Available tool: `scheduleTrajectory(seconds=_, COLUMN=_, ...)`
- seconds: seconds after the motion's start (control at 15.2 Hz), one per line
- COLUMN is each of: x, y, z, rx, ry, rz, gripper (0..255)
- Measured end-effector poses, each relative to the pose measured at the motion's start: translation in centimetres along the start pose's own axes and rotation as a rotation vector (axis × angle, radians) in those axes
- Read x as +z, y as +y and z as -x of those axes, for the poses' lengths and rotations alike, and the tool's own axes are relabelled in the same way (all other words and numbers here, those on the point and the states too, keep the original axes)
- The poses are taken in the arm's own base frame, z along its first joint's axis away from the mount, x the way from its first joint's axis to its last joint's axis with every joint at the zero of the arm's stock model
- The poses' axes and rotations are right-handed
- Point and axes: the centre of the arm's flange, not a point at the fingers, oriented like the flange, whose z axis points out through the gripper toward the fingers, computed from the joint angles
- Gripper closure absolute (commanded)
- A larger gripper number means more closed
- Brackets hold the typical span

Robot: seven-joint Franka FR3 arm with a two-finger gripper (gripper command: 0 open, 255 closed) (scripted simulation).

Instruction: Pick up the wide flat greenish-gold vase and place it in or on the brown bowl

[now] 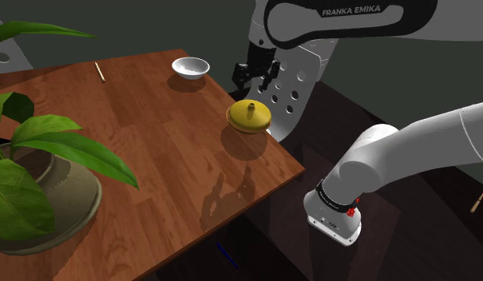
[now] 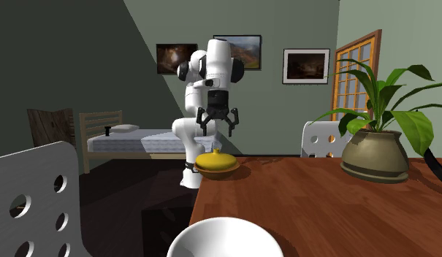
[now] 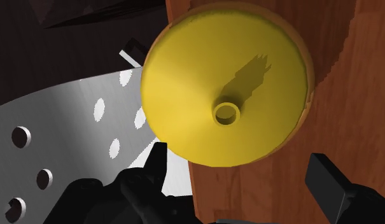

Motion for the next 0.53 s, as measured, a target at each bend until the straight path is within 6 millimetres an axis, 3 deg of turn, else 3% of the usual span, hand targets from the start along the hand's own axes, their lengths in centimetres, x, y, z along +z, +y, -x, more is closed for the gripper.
scheduleTrajectory(seconds=0.2, x=-1.9, y=0.0, z=0.1, rx=0.0, ry=0.0, rz=0.0, gripper=0)
scheduleTrajectory(seconds=0.53, x=-2.3, y=0.0, z=0.1, rx=0.0, ry=-0.001, rz=0.0, gripper=0)
